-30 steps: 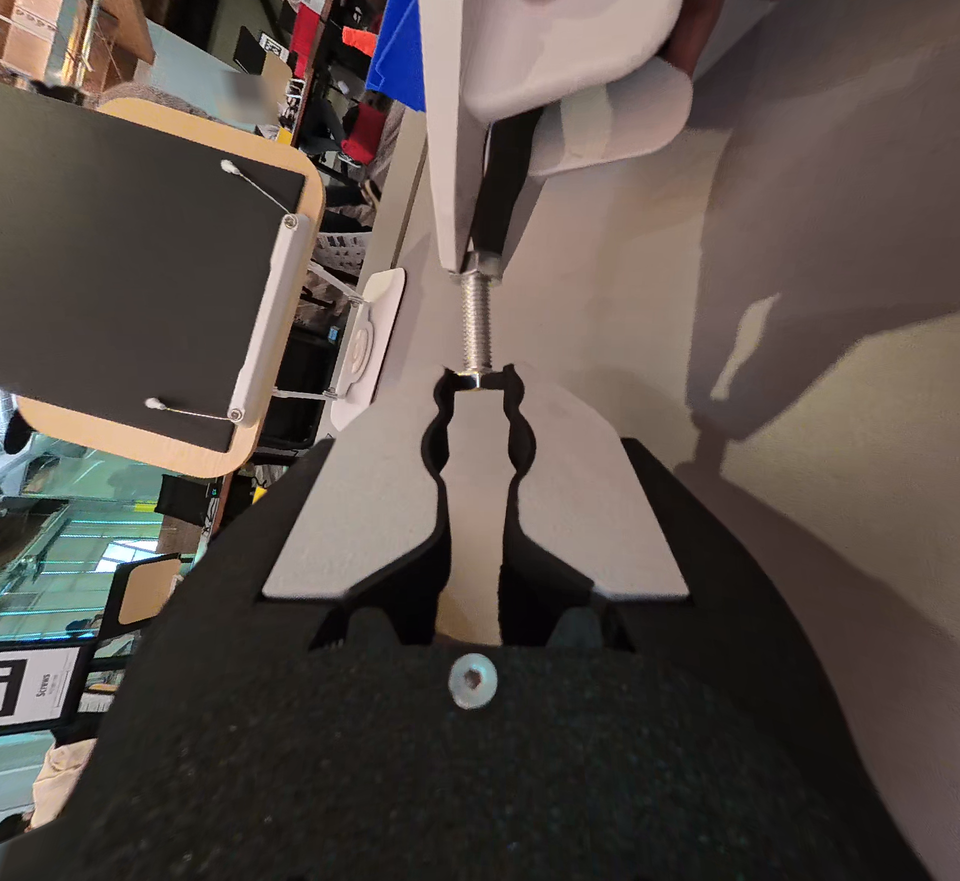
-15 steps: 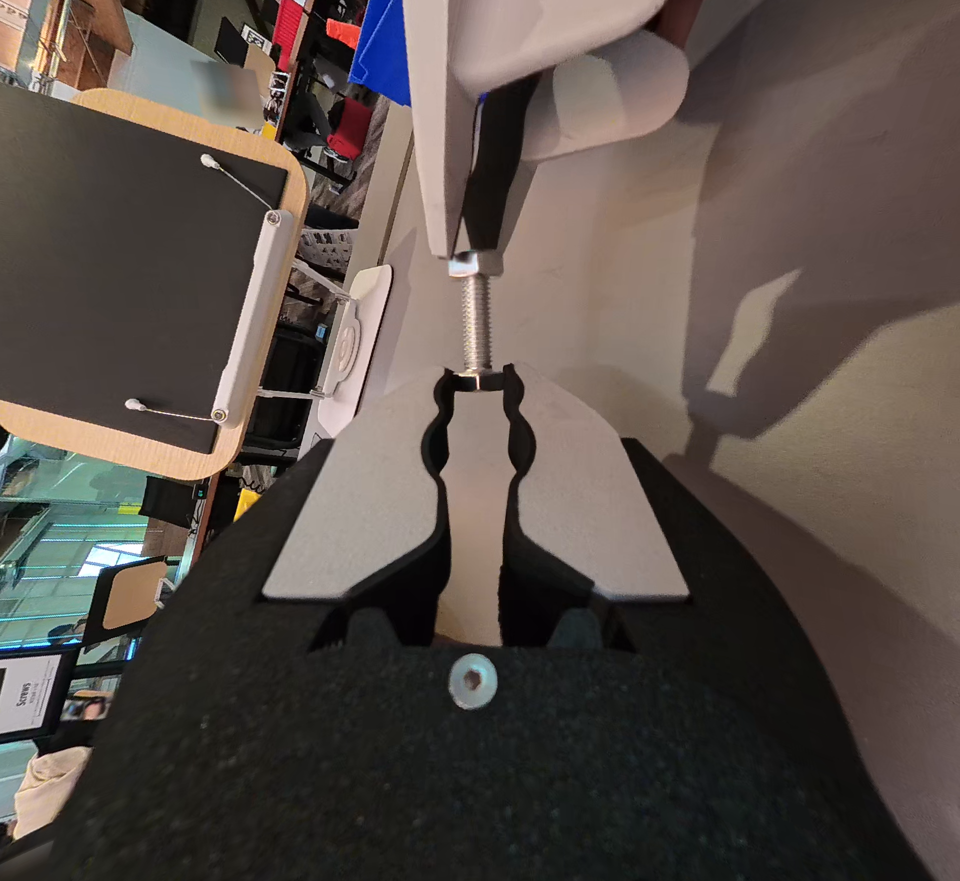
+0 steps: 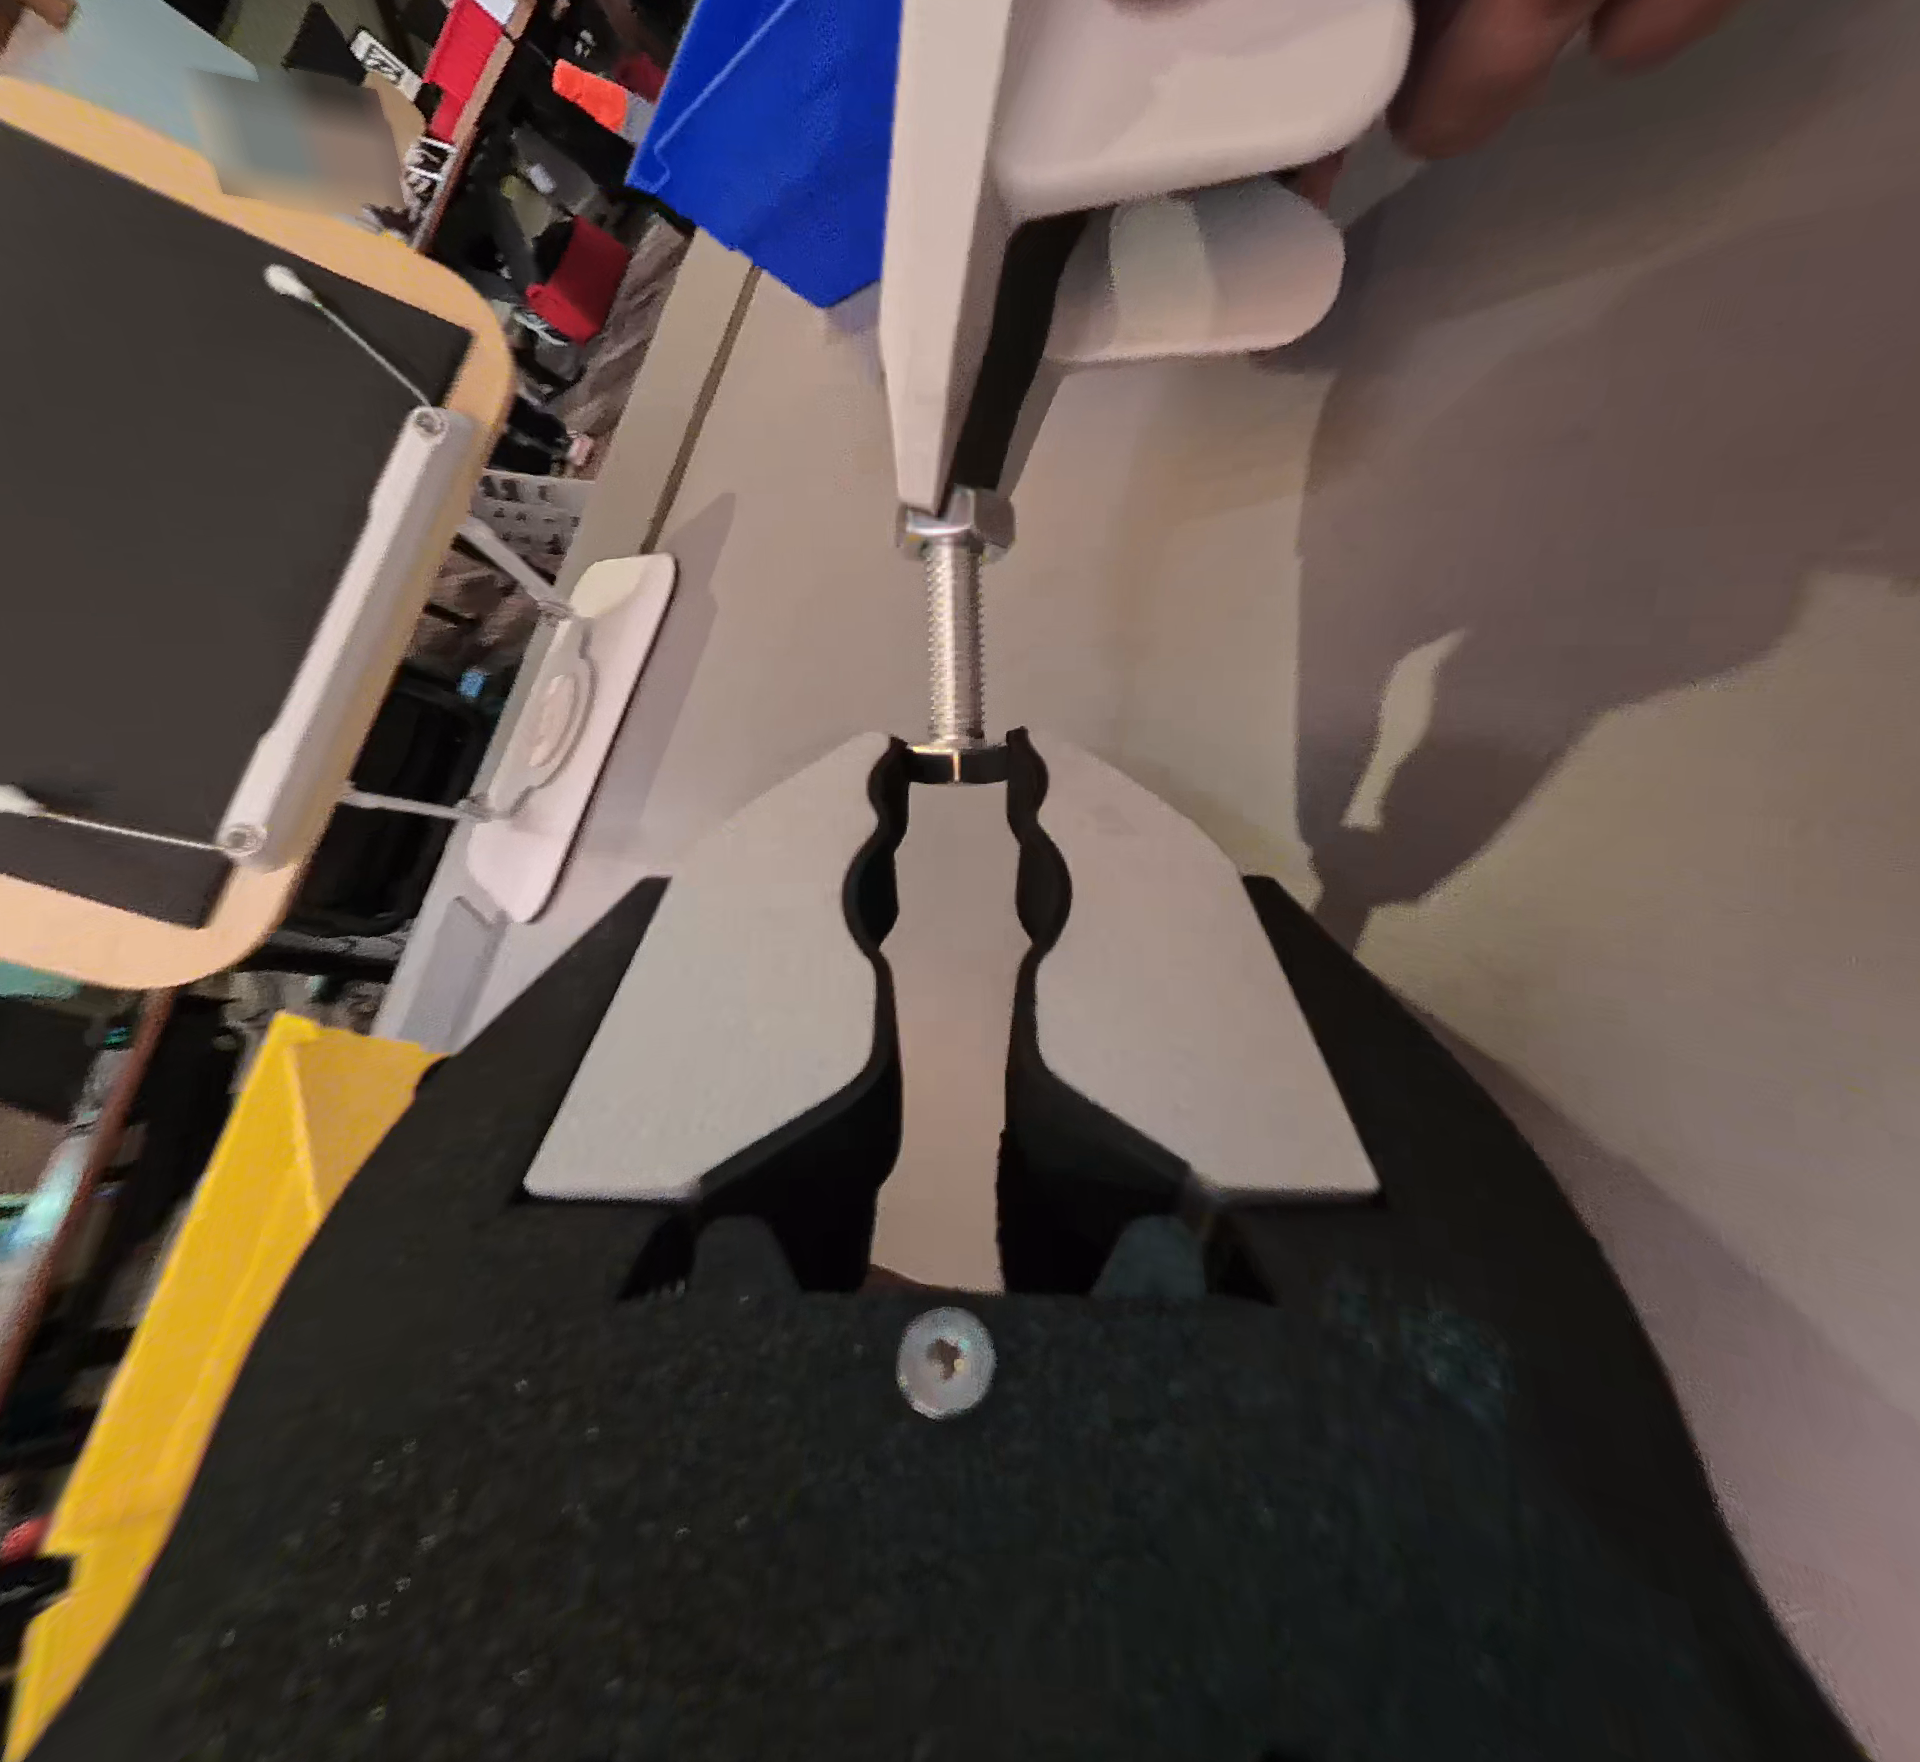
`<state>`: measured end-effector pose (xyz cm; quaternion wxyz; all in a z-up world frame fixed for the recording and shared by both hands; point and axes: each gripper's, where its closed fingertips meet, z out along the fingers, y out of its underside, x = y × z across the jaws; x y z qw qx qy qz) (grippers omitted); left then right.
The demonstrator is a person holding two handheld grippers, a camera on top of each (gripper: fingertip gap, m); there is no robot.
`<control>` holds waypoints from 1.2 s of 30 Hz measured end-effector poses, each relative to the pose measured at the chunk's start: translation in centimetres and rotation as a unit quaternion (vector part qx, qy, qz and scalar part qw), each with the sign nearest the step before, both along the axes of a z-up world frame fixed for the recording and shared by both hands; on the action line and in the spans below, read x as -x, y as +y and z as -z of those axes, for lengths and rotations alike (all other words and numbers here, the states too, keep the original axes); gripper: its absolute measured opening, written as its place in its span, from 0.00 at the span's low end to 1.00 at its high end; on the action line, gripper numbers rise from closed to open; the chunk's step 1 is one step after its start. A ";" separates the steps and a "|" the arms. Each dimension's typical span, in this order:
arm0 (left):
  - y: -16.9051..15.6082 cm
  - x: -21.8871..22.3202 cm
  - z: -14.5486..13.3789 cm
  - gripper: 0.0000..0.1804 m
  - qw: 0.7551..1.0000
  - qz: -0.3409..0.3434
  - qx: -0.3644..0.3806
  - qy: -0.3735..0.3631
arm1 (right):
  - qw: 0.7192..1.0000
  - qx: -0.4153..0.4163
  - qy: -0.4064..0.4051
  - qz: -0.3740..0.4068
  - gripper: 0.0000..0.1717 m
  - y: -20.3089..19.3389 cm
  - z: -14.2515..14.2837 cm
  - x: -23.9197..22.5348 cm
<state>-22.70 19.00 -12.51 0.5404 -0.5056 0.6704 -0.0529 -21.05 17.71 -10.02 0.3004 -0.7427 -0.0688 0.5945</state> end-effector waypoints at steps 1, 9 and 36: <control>-0.2 0.0 0.0 0.10 1.000 0.007 0.017 -0.006 | 1.000 -0.012 -0.005 -0.006 0.10 -0.1 -0.1 0.1; -1.2 0.0 -0.9 0.10 0.997 0.053 0.050 -0.030 | 0.999 -0.016 -0.025 -0.036 0.09 -1.0 -0.9 0.4; 1.1 1.1 -0.8 0.10 0.989 -0.023 -0.136 0.054 | 0.988 -0.084 -0.130 -0.002 0.18 -0.8 0.5 -2.2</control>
